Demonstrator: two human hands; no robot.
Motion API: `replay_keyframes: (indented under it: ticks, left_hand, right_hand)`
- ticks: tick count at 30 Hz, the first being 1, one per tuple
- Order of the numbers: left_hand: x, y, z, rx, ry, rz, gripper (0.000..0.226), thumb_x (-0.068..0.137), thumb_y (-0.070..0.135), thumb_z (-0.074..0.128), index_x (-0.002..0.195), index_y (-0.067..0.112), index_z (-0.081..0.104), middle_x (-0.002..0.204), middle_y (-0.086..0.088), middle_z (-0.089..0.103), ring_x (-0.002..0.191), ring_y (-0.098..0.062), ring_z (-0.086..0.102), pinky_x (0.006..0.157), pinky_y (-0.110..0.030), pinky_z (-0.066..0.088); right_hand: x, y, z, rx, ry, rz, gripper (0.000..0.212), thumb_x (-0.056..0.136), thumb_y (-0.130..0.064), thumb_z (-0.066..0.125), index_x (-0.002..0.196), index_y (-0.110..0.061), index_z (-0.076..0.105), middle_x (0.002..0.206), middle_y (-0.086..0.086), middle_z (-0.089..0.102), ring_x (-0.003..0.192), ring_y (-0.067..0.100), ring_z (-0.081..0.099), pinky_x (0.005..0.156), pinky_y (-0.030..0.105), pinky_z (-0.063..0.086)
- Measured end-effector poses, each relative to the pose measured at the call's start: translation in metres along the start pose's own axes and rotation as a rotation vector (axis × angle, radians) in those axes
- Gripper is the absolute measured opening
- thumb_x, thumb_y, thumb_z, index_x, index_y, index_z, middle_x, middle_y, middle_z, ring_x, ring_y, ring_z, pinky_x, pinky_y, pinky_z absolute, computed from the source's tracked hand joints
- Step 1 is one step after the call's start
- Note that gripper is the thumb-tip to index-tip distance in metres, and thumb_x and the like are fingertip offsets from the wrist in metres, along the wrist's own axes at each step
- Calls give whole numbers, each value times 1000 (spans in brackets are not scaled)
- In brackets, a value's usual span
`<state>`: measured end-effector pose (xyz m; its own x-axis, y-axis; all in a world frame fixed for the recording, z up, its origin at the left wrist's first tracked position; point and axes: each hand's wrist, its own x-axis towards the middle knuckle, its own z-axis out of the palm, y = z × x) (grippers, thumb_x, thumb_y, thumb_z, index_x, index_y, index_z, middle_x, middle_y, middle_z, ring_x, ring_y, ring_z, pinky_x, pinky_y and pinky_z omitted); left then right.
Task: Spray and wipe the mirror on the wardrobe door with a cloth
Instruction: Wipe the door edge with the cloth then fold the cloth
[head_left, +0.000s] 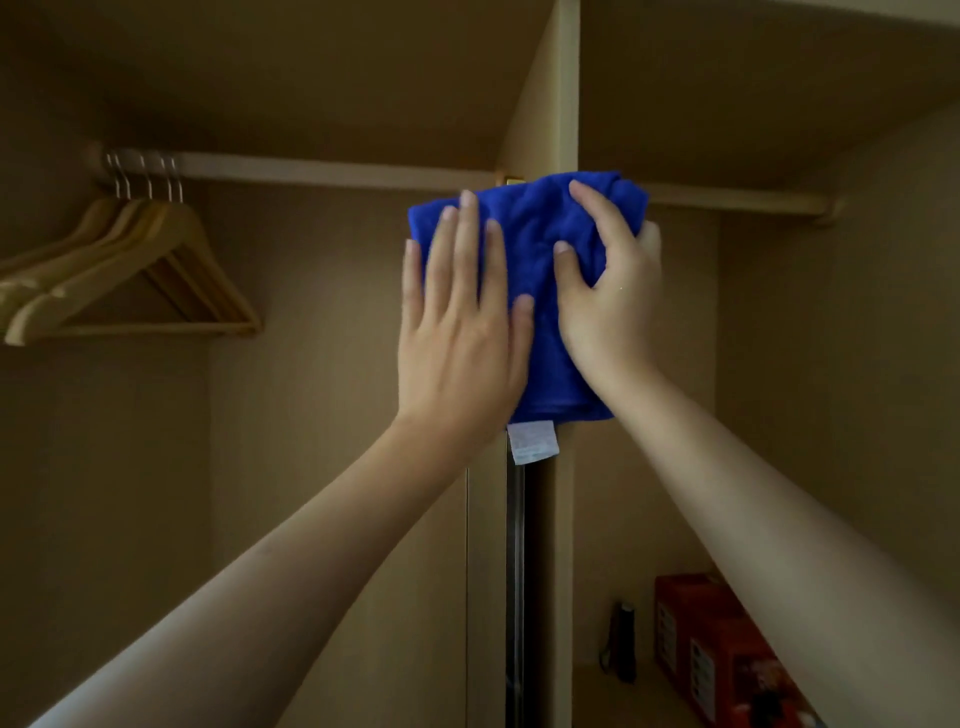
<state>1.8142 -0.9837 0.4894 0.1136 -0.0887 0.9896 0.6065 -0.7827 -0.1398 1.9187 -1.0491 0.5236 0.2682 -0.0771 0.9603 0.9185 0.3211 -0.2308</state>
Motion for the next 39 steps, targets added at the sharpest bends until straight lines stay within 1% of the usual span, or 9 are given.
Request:
replay_keyframes:
  ticks: [3,6,9,11,13,16,21,30,39]
  left_hand:
    - [-11,7,10,-32,-101,72,60,103,39,25,153,8,20,161,-15,16,150,-27,11,122,-46,5]
    - [-13,9,20,-36,-129,40,61,102,43,24,154,11,18,162,-13,14,150,-26,8,121,-50,6]
    - [-17,12,27,-13,-123,49,63,102,45,25,154,10,18,162,-14,13,150,-26,6,121,-53,5]
    - [-22,14,31,-15,-115,50,64,102,45,30,154,10,20,162,-13,13,151,-26,6,121,-54,5]
    - [-29,17,34,-30,-101,33,65,102,45,34,154,9,21,161,-14,15,150,-26,7,120,-54,7]
    - [-42,21,36,-62,-78,26,66,102,45,34,154,7,19,161,-15,17,150,-26,7,121,-53,8]
    - [-65,26,38,-125,-75,-9,67,102,42,33,153,1,17,161,-16,13,151,-25,6,122,-46,11]
    - [-123,37,42,-192,-65,-20,70,101,35,42,151,-1,9,159,-19,15,150,-26,9,122,-45,12]
    - [-97,29,41,-174,-22,-83,70,100,38,36,149,-7,14,157,-26,19,148,-35,12,122,-45,7]
  right_hand:
    - [-1,-2,1,-45,10,-19,39,94,-18,58,132,-24,56,119,0,44,97,2,47,86,2,36]
    - [0,-4,-3,-344,62,-96,40,92,-22,59,132,-27,56,139,9,39,124,19,42,105,31,41]
    - [7,-8,-7,-633,-15,-362,46,94,-14,49,139,-25,51,156,12,28,146,32,20,120,48,17]
    - [10,-11,-5,-634,-177,-482,47,95,-13,38,141,-18,50,154,9,35,147,28,20,119,48,8]
    - [8,-13,-2,-600,-300,-467,52,96,-23,25,143,-14,46,152,5,40,146,21,24,120,46,5]
    - [2,-7,-1,-582,-364,-418,58,98,-38,17,149,-19,36,157,0,32,148,14,17,121,47,2]
    - [-19,11,-2,-632,-422,-470,56,102,-45,14,155,-24,18,162,-3,13,150,13,6,121,50,1]
    - [-73,30,-15,-577,-467,-451,53,104,-36,18,154,-21,17,162,-2,12,150,14,5,120,48,-1]
    - [-48,26,-7,-634,-438,-477,51,105,-35,21,154,-23,17,162,0,14,150,17,8,120,49,2]
